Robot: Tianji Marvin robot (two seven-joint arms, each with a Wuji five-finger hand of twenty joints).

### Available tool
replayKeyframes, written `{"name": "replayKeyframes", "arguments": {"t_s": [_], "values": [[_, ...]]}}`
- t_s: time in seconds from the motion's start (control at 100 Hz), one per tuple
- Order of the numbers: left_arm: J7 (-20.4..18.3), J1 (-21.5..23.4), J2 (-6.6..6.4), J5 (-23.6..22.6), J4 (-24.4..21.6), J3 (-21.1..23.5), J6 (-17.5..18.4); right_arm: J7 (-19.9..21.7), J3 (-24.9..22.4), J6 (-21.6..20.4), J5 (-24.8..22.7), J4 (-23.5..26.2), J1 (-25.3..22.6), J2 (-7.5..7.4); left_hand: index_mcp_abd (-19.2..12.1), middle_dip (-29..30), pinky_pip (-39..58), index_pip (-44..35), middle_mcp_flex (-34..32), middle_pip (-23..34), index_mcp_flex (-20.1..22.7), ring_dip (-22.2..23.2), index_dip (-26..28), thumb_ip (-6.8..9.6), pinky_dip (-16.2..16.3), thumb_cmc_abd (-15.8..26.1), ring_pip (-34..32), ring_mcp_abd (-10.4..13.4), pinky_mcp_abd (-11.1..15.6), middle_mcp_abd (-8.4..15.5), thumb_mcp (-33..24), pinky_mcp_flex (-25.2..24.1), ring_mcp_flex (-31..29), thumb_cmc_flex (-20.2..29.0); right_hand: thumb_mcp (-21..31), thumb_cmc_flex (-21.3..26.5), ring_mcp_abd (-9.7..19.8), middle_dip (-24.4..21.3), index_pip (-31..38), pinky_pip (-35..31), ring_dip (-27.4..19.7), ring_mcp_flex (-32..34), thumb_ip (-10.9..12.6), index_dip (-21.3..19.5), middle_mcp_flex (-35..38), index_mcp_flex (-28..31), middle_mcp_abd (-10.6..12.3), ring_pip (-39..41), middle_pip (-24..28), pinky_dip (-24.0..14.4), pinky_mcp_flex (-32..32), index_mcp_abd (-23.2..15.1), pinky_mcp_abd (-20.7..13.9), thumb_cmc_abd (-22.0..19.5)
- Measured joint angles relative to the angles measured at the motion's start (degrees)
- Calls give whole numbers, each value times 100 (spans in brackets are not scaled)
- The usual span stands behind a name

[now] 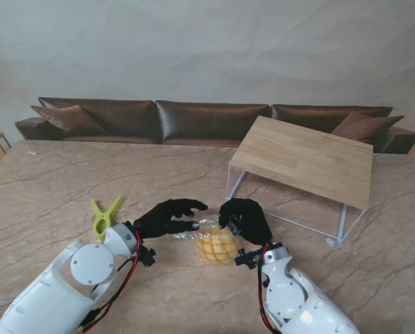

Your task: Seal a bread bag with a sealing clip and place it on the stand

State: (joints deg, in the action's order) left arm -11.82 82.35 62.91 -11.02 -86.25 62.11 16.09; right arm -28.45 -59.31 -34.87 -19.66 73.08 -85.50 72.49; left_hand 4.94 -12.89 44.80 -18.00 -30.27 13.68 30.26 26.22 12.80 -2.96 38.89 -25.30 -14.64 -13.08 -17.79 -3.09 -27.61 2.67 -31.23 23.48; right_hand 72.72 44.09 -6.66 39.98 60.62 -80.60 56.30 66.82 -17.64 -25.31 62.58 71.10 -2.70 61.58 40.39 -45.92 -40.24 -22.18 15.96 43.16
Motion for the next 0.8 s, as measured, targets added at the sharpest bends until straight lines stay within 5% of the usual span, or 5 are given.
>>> {"name": "replayKeyframes", "arguments": {"t_s": [0.23, 0.45, 0.65, 0.71, 0.8], "values": [[400, -15, -39, -677, 114, -185, 62, 19, 6, -2, 15, 12, -6, 0, -83, -1347, 240, -356, -1115, 1113, 268, 756, 279, -174, 79, -673, -734, 107, 0, 298, -1869, 293, -692, 276, 1, 0, 0, 7, 0, 1, 37, 0, 0, 0, 0, 0, 0, 0, 0, -6, 0, 0, -40, 0], [611, -28, 56, -393, 286, -322, 33, 17, -16, -4, 5, 60, -53, -1, -860, -4349, 645, -1612, -2619, 1307, 1042, 1816, 573, -530, 80, -680, -1474, 111, -44, 874, -1825, 395, -1187, 1482, 1, 0, 0, 28, 0, 39, 52, 0, 0, -1, 0, 0, 0, 0, 1, -71, 0, 0, -44, 0], [878, -20, 155, -298, 385, -386, 33, 160, -183, 186, -332, 295, -205, -64, -1458, -4370, 1317, -3406, -3391, 1164, 1237, 2071, 841, -670, 419, -596, -2025, 99, -50, 984, -1812, 714, -1666, 1939, 243, 0, 0, -212, -326, 348, -254, -229, -11, 114, 0, 0, 10, -720, 2, -39, 196, 1, -102, 227], [1134, -8, 190, -399, 421, -399, 61, 247, -344, 412, -664, 521, -339, -122, -1496, -4263, 1456, -3527, -3490, 1164, 1262, 2082, 923, -670, 437, -596, -2183, 93, -55, 984, -1837, 823, -1800, 1939, 523, 6, 0, -478, -709, 633, -481, -634, -7, 280, -179, -165, 372, -1457, -100, 80, 512, 1, -192, 510], [1417, 33, 248, -498, 445, -389, 84, 1227, -795, 799, -537, 1183, -715, -285, -1498, -4091, 1600, -3552, -3613, 1164, 1307, 2118, 996, -670, 439, -601, -2241, 92, -58, 976, -1987, 959, -1955, 1939, 851, -744, 140, -1022, -970, 1295, -1089, -1400, 84, 931, -965, -1179, 567, -2612, -403, 141, 1204, 1, -258, 579]]}}
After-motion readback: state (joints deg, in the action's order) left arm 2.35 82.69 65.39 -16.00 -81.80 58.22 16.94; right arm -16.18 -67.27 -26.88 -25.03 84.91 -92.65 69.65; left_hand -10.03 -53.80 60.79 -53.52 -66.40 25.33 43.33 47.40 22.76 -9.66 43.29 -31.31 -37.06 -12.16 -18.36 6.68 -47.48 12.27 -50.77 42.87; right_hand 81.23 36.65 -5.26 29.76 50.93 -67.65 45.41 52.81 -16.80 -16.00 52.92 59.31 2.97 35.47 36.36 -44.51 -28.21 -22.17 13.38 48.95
